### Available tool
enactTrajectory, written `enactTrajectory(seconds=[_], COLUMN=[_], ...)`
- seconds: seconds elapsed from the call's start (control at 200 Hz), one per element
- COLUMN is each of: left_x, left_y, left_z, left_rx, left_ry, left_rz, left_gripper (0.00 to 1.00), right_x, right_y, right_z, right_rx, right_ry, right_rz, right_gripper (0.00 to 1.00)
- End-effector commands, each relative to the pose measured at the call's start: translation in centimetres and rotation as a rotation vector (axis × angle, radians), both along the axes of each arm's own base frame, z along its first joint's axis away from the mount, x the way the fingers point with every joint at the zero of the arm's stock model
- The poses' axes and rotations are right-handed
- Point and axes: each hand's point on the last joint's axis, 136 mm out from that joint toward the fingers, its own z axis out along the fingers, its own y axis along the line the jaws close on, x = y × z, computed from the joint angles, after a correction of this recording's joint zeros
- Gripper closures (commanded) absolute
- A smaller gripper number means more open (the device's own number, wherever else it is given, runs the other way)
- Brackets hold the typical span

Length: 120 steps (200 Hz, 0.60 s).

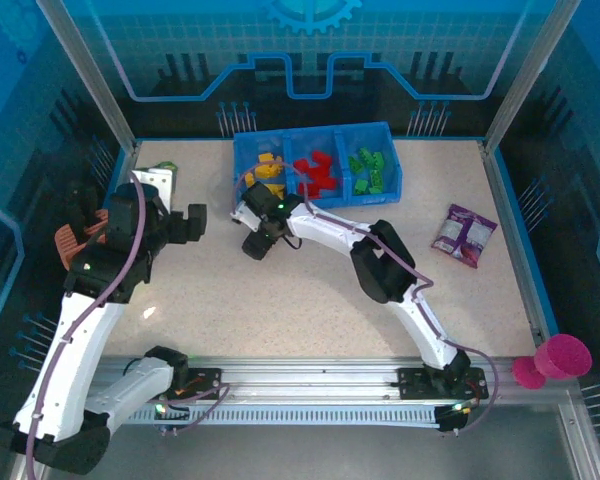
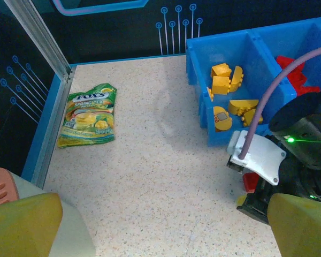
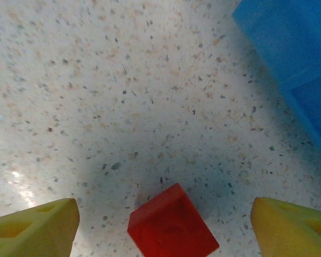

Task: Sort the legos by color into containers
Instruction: Pick up the lego from the center of the table.

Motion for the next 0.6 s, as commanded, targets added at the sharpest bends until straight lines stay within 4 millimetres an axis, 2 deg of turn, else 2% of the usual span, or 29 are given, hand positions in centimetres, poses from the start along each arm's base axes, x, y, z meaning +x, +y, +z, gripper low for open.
enactTrajectory(seconds=[0.0, 0.25, 0.435, 0.595], left_x=[-0.2, 0.1, 0.5, 0.8], left_y=[0.1, 0.1, 0.0, -0.1], left_z=[0.5, 0.7, 0.6, 0.5], left_rx=[0.021, 0.023, 0.016, 0.012], left_ry=[0.005, 0.012, 0.014, 0.019], left_rz=[-0.014, -0.014, -0.01, -0.009], left_gripper=[0.01, 0.01, 0.01, 0.01], right_x=[-0.3, -0.4, -0.7, -0.7], right_y=[-0.1, -0.6, -1.2, -1.6], right_z=[-0.8, -2.3, -3.3, -4.0], right_rx=[-0.061, -0.066, -0.072, -0.083], right_ry=[0.007, 0.049, 0.082, 0.094], right_rz=[0.067, 0.1, 0.107, 0.109], right_gripper=[0.14, 0.17, 0.31, 0.52])
